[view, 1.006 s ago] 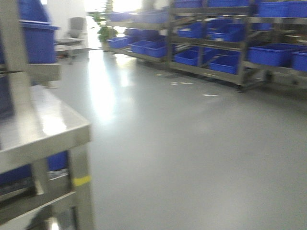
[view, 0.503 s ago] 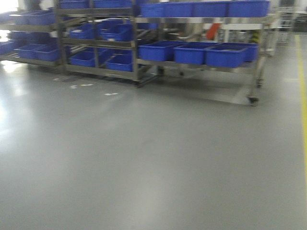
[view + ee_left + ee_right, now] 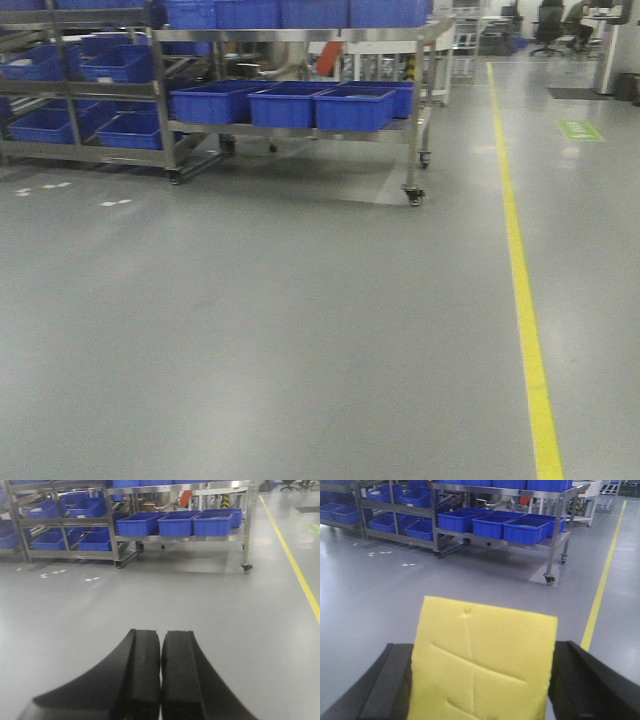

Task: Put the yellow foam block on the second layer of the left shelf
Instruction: 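Drive the base away from the table holding the cube in the right gripper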

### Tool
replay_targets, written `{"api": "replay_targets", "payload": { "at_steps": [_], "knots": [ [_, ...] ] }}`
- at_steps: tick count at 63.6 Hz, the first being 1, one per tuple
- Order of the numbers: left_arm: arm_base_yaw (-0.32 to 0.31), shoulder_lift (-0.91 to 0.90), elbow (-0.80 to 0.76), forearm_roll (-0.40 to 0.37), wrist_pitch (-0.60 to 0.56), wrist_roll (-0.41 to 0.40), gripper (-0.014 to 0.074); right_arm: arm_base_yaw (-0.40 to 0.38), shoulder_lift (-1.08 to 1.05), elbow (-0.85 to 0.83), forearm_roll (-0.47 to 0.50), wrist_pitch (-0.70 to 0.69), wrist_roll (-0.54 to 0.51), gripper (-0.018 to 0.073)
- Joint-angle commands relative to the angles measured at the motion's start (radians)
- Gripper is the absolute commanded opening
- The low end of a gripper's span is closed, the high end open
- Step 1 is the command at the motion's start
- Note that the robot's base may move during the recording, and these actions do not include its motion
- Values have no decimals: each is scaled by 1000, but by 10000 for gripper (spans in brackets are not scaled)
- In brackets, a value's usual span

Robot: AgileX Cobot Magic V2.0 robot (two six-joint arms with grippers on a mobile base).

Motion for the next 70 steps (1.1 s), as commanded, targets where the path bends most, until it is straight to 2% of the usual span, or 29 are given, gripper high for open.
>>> {"api": "replay_targets", "payload": {
  "at_steps": [1,70],
  "knots": [
    [-8,-8,26,-3,-88,-4,136,-8,16,-29,-14,-86,-5,351],
    [-8,-8,26,-3,-88,-4,136,-8,16,-29,-14,-86,-5,351]
  ]
}}
